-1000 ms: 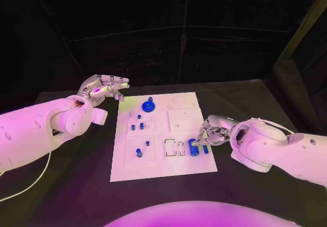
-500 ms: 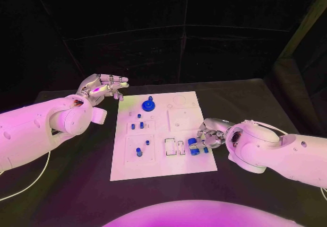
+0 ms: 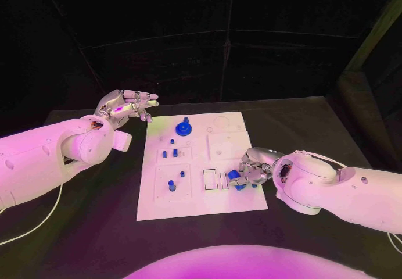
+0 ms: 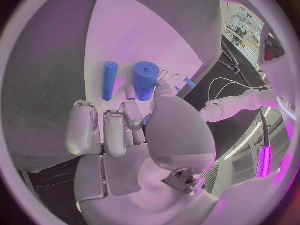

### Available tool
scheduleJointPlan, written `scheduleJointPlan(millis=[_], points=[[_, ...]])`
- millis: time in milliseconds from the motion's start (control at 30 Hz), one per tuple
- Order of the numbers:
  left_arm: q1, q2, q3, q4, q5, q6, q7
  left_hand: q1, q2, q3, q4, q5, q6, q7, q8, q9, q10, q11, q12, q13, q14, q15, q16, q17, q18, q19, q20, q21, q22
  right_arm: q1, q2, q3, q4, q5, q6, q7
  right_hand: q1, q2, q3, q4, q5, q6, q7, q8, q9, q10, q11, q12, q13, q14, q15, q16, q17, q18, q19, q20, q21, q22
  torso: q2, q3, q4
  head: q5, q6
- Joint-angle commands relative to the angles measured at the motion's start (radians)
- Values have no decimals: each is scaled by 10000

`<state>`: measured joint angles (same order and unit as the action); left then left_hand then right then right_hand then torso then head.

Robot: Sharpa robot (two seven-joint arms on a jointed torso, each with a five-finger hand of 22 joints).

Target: Assemble the parts on the task board

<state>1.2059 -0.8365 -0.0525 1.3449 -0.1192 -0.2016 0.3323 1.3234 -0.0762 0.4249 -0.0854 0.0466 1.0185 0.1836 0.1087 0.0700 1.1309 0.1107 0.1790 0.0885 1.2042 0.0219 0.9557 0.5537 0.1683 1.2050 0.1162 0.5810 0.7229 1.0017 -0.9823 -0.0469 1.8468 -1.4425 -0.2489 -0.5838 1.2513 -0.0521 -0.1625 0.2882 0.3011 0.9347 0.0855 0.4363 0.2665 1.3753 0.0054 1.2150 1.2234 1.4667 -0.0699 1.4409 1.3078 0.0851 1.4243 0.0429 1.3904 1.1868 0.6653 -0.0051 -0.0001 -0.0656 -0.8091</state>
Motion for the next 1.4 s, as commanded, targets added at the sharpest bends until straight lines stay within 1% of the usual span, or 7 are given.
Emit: scheduleJointPlan(millis=[33, 333, 500, 633, 1067, 1200, 1400], points=[[13, -13, 8, 37, 36, 74, -4, 19, 105, -48, 17, 33, -45, 23, 67, -10, -92, -13, 35, 9, -89, -2, -4, -8, 140, -56, 29, -36, -10, -94, -44, -78, -23, 187, -622, -263, 110, 269, -5, -20, 263, -70, -13, 114, 81, 112, -1, 63, 71, 608, 42, 67, 142, -131, 62, -15, 47, 41, 0, -6, 8, 2, 22], [13, -27, 7, 42, 36, 72, -24, 19, 105, -48, 17, 33, -45, 23, 67, -10, -92, -13, 35, 9, -89, -2, -4, -8, 140, -56, 29, -36, -10, -99, -293, -71, 567, 755, -2286, 127, 331, 505, -66, -48, 985, -101, -41, 329, 254, 184, -36, 140, 219, 620, 19, 118, 222, -145, 100, -37, 103, 141, -13, -3, -2, 82, 31], [14, -2, 7, 48, 36, 71, -26, 19, 105, -48, 17, 33, -45, 23, 67, -10, -92, -13, 35, 9, -89, -2, -4, -8, 140, -56, 29, -36, -10, -94, -203, -68, 722, 1143, -2602, 320, 327, 538, -81, -33, 1048, -116, -40, 345, 270, 174, -36, 115, 206, 618, 19, 116, 216, -147, 103, -39, 109, 152, -11, -29, 7, 73, 52], [15, 23, 7, 52, 36, 77, -27, 19, 105, -48, 17, 33, -45, 23, 67, -10, -92, -13, 35, 9, -89, -2, -4, -8, 140, -56, 29, -36, -10, -92, 14, -66, 708, 1321, -2563, 334, 312, 566, -91, -18, 1070, -123, -40, 355, 279, 177, -35, 117, 214, 619, 18, 120, 223, -146, 101, -39, 107, 147, -2, -2, 16, 120, 52], [17, 73, 7, 61, 36, 85, -51, 23, 115, -50, 18, 33, -55, 26, 68, -12, -106, -11, 40, 7, -91, -2, -2, -14, 141, -54, 29, -40, -14, -89, 938, -63, 381, 1723, -1704, -44, -26, 798, -355, 15, 699, -106, -82, 542, 431, 152, -57, 12, 197, 609, 5, 108, 195, -145, 96, -42, 113, 161, 10, -8, 22, 279, 27], [18, 86, 7, 56, 37, 87, -57, 23, 115, -50, 18, 33, -55, 26, 68, -12, -106, -11, 40, 7, -91, -2, -2, -14, 141, -54, 29, -40, -14, -88, 1107, -63, 282, 1742, -1634, -126, -367, 887, -602, 21, 63, -102, -118, 655, 536, 153, -89, -28, 206, 604, -20, 98, 177, -143, 90, -65, 110, 160, -2, -16, 6, 363, -1], [19, 99, 7, 49, 37, 93, -62, 23, 115, -50, 18, 33, -55, 26, 68, -12, -106, -11, 40, 7, -91, -2, -2, -14, 141, -54, 29, -40, -14, -87, 1217, -63, 214, 1686, -1655, -202, -415, 914, -670, 22, -46, -76, -137, 714, 584, 159, -103, -34, 218, 605, -30, 99, 180, -144, 92, -75, 113, 169, 4, -2, -14, 401, -13]])
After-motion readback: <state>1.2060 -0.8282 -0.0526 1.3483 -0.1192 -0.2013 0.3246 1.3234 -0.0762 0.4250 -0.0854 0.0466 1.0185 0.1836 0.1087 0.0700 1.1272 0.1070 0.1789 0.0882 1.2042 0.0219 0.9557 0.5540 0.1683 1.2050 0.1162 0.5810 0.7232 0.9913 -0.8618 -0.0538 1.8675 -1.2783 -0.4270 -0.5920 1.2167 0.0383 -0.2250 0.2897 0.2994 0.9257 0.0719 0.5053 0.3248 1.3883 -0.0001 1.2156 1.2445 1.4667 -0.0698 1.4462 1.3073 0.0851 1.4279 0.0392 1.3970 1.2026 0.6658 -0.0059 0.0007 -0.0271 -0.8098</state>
